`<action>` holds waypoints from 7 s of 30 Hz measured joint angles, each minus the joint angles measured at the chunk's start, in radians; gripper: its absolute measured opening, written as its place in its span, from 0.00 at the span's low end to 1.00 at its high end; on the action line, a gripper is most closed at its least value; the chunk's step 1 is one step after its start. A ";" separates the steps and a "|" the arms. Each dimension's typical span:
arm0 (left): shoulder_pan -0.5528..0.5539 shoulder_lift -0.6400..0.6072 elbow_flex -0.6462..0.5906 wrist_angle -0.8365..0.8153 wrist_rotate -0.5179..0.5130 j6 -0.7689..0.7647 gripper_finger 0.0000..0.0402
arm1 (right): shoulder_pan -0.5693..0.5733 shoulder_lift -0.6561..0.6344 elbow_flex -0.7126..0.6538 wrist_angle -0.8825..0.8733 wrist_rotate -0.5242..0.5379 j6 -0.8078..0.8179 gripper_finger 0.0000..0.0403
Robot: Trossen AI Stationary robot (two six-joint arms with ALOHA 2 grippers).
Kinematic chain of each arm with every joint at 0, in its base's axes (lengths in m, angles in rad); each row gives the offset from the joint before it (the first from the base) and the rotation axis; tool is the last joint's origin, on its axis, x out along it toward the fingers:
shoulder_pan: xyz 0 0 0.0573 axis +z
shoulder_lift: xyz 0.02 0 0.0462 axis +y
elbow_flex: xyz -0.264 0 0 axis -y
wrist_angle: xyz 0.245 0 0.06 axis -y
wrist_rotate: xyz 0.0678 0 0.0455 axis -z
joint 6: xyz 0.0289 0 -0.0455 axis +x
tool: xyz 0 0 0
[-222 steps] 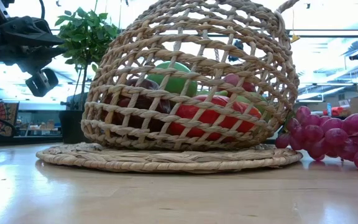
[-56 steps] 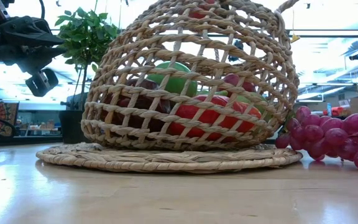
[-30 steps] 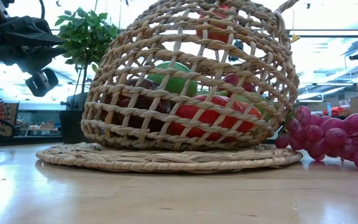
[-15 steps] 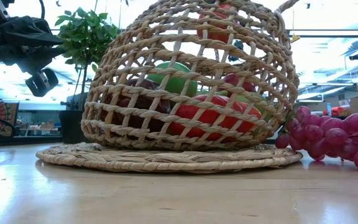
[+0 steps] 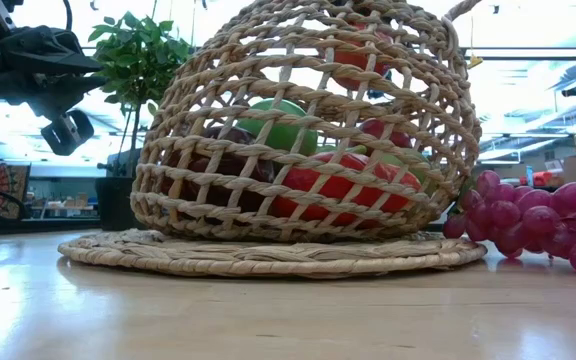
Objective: Build produce basket
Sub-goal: Put the red apple into the brown basket, then put the violet grapes into the brown basket
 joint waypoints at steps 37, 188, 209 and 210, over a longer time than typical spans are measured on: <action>0.000 0.000 0.000 0.000 0.000 0.000 0.14 | 0.143 0.001 0.009 0.092 0.173 -0.144 0.98; 0.000 0.000 0.000 0.000 0.000 0.000 0.15 | 0.834 -0.279 -0.830 -0.035 0.527 1.041 0.48; 0.000 0.000 0.000 -0.002 0.000 0.000 0.15 | 0.504 -0.520 -0.831 -0.394 0.746 0.873 0.48; 0.000 0.000 0.000 -0.002 0.000 0.000 0.15 | 0.482 -0.523 -0.831 -0.398 0.756 0.845 0.48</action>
